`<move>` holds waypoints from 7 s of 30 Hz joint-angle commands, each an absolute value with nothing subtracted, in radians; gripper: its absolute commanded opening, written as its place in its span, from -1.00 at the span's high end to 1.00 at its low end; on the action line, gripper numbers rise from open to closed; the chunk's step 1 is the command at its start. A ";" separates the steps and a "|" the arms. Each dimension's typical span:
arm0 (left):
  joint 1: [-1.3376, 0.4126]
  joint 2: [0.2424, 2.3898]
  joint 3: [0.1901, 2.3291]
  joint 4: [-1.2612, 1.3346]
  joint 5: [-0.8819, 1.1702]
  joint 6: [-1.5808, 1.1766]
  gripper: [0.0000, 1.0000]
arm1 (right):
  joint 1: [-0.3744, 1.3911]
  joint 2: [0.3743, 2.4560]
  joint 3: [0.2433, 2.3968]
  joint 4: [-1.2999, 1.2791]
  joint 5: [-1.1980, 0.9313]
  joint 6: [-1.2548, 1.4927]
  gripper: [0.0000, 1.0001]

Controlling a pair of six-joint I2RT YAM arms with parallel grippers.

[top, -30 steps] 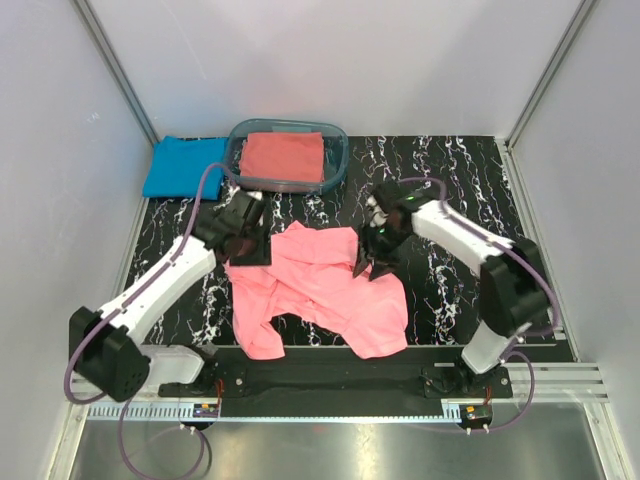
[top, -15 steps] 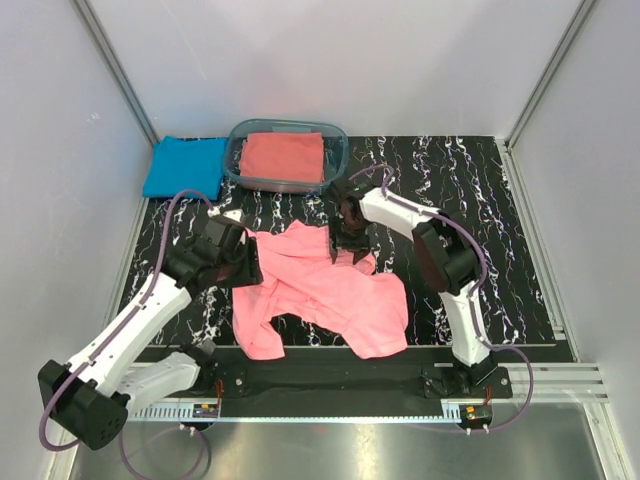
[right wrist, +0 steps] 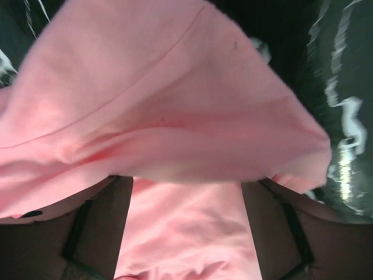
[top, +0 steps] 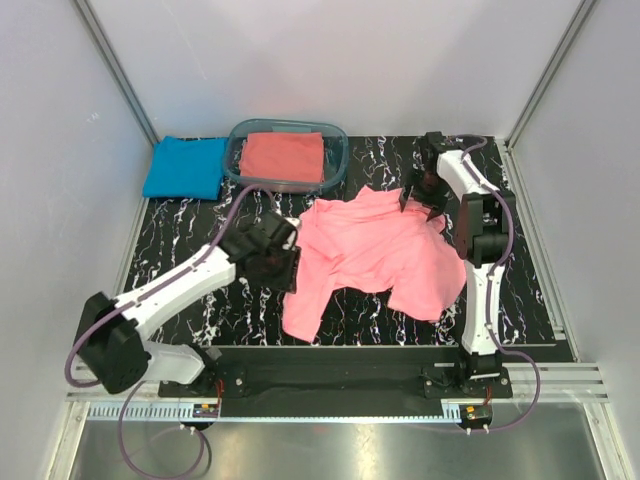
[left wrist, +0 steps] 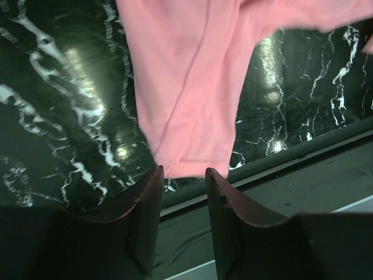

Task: Fold and stack the t-shirts
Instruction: Flatten the tshirt out

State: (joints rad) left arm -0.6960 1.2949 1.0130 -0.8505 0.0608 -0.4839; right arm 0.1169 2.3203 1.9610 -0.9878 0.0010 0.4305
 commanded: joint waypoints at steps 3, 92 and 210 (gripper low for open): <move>-0.742 1.420 1.043 -0.798 0.041 -0.521 0.19 | 0.149 2.200 2.044 -1.146 0.100 0.354 -0.90; -0.239 1.528 0.968 -0.795 -0.330 -0.561 1.00 | 0.058 1.417 0.727 -0.842 -0.248 0.675 -0.14; -0.196 1.131 1.449 -1.012 -0.288 -0.560 1.00 | -0.113 1.612 2.440 -1.331 -0.041 0.520 1.00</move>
State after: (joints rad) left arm -0.2016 1.1721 1.3365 -0.9581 -0.2386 -0.5632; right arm -0.1043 1.6123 2.2662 -1.1957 -0.0429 0.5148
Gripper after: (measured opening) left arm 0.020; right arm 0.011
